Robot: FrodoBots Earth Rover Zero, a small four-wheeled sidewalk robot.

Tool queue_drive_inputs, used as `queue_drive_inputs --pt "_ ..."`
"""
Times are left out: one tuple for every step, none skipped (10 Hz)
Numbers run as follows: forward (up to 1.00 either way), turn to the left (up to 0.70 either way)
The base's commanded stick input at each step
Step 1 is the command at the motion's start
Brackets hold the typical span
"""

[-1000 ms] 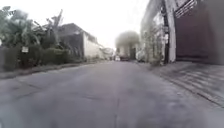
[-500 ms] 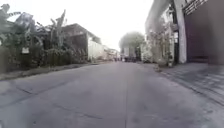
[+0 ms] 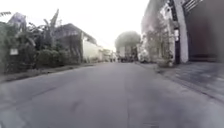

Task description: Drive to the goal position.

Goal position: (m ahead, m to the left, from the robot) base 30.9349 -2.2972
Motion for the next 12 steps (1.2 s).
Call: queue_drive_inputs --pt "1.0 -0.36" --pt "1.0 -0.16" --pt "1.0 0.04" --pt "1.0 0.04" --pt "1.0 0.04" --pt "1.0 -0.05" --pt "1.0 -0.17" --pt "1.0 -0.29" --pt "1.0 -0.28" --pt "1.0 -0.06" --pt "1.0 -0.36" --pt "1.0 -0.36"
